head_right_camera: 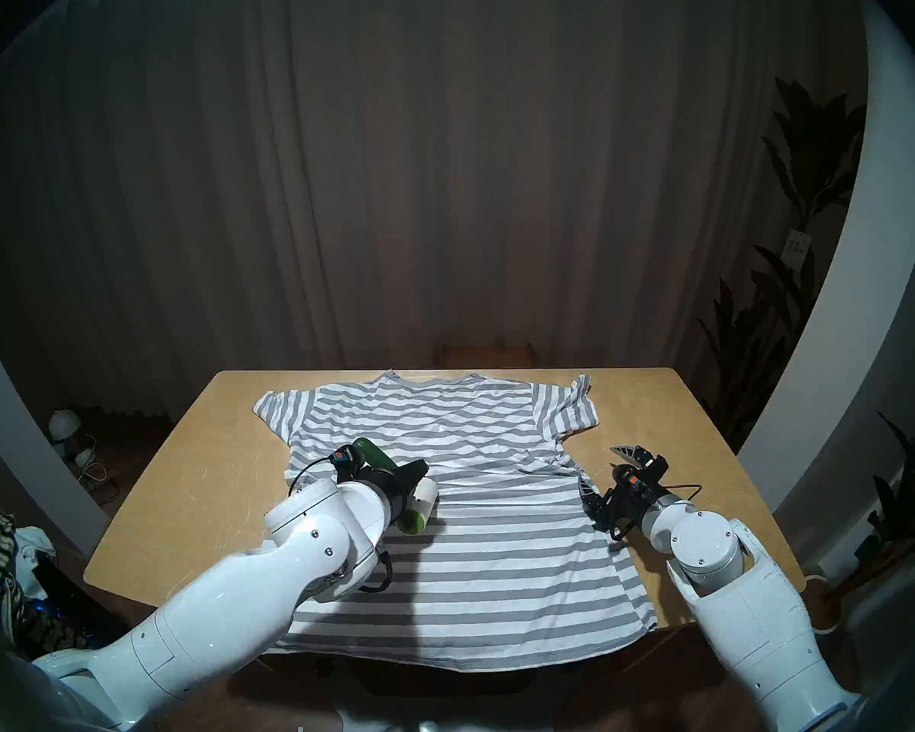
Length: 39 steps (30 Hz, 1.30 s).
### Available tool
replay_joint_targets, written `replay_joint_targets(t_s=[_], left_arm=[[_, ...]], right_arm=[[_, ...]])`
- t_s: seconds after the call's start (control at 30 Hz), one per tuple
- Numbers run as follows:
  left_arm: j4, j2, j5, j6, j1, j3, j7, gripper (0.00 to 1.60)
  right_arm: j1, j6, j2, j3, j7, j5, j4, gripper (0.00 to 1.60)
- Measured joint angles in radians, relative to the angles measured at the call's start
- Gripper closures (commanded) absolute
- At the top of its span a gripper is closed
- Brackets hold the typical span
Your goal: Use the fur roller to clean a top
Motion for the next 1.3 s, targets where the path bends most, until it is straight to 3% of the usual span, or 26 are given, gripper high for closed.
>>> replay_joint_targets(t_s=[0.43,1.3], left_arm=[[0.002,0.001,0.030,0.017,-0.007,0.028,0.015,1.60],[-0.007,0.049,0.045,0.013,0.022,-0.033,0.047,1.60]], right_arm=[[0.001,-0.001,0.003,-0.003,0.000,0.005,0.002,0.00],[0.023,-0.003,0.003,-0.013,-0.002,0.010,0.021,0.00]])
